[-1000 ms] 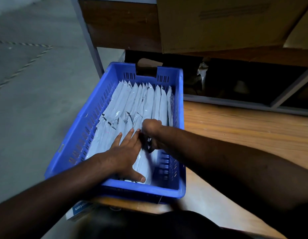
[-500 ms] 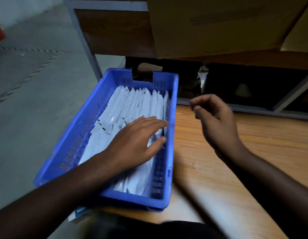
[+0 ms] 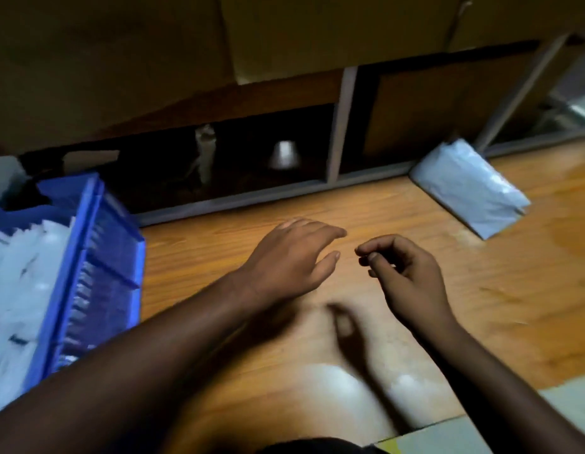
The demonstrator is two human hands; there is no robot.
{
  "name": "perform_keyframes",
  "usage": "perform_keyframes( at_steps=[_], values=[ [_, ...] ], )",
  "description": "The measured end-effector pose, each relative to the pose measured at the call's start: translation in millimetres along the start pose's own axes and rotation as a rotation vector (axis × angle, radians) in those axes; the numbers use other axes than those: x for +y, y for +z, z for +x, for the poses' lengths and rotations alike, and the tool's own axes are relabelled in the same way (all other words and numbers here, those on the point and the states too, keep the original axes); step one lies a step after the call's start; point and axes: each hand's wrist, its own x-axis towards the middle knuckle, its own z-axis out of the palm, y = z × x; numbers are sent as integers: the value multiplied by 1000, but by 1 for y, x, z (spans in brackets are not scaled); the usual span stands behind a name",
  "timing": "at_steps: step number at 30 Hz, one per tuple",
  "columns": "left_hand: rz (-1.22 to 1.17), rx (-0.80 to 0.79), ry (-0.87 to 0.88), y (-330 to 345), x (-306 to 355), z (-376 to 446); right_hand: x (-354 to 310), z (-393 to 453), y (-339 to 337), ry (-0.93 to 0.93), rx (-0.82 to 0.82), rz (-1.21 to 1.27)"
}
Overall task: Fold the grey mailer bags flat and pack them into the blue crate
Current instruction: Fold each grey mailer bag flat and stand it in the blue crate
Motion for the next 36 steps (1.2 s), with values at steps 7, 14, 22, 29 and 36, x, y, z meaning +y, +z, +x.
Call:
perform_keyframes(
  at_steps=[7,14,22,29,36],
  values=[
    [-83,-124,15,80,58,135,96,84,-131,-28,194,-456],
    [-99,-144,-8,111,92,217,161,209,-191,36,158,-1229],
    [-114,-137,-76,119,81,207,181,210,-196,-173,282,-1195],
    [-174,165,-177,121,41,125,164,149,-152,-451,-138,-663],
    [-29,50,-511,148,19,42,147,141,-69,-603,-699,-796]
  ],
)
